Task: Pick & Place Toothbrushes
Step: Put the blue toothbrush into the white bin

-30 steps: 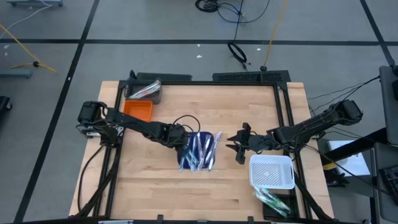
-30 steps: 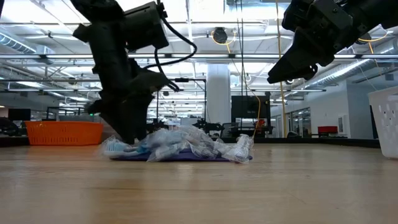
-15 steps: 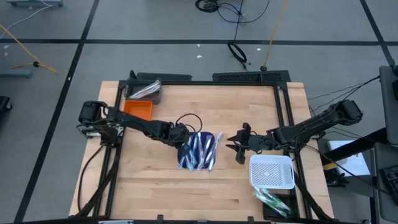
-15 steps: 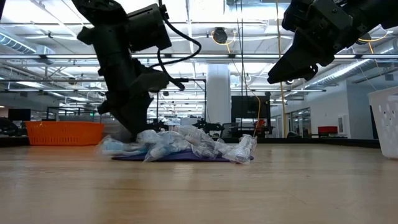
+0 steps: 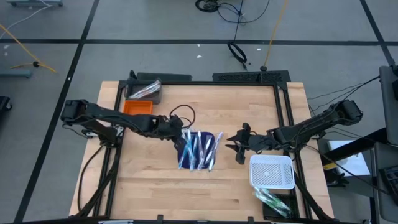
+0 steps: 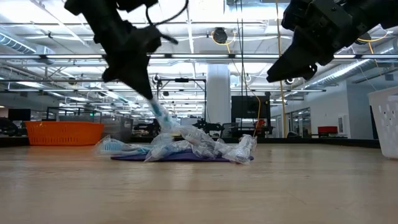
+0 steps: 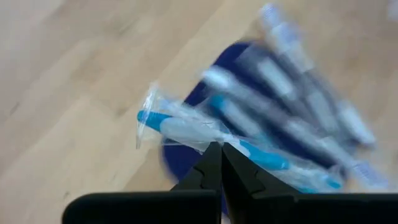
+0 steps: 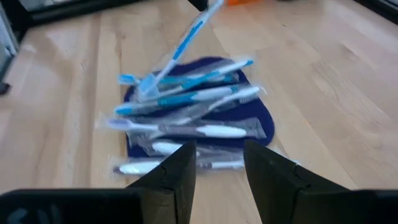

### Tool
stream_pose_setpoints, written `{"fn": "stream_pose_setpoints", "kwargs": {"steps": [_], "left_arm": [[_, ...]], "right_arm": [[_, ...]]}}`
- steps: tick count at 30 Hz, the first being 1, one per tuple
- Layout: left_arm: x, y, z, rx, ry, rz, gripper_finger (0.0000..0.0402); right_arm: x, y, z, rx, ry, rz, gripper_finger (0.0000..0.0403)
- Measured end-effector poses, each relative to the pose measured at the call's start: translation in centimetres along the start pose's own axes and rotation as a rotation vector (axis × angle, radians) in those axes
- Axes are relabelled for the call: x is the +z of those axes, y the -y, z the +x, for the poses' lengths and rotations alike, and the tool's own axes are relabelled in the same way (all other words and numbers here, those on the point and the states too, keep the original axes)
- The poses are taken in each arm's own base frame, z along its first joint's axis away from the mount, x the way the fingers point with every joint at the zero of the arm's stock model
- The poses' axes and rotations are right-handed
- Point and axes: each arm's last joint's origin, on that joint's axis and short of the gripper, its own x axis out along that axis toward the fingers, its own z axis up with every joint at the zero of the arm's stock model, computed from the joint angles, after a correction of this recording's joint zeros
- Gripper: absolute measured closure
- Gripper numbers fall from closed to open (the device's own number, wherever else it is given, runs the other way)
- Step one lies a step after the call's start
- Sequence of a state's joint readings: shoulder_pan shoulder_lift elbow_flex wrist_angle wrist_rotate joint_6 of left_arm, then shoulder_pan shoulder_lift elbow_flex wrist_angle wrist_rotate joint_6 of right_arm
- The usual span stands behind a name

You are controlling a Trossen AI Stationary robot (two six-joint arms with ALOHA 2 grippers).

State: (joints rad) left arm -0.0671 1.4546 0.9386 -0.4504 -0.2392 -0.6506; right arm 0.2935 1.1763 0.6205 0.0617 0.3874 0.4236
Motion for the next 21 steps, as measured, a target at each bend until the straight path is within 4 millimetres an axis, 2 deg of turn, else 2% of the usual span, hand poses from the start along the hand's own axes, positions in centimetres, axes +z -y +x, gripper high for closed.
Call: {"fn": "stream_pose_setpoints", "kwargs": {"steps": [6, 12, 17, 21], "left_arm": [[0.9, 1.4, -0.4, -0.104, 0.127, 0.090, 0.0401], [1.7, 2.5, -1.2, -0.185, 0.251, 0.166, 0.0401], [2.3, 2.9, -1.3, -0.214, 0.319, 0.209, 0.0401], [2.6, 3.1, -1.5, -0.228, 0.362, 0.236, 0.0401]], "right_arm": [[1.3, -0.6, 0.0, 0.094, 0.107, -0.021, 0.0277], [2.2, 0.1, 0.3, 0.103, 0.164, 0.000, 0.0277], [2.7, 0.7, 1.5, 0.141, 0.197, 0.026, 0.0277], [2.8, 1.1, 3.2, 0.208, 0.214, 0.042, 0.0277]]}}
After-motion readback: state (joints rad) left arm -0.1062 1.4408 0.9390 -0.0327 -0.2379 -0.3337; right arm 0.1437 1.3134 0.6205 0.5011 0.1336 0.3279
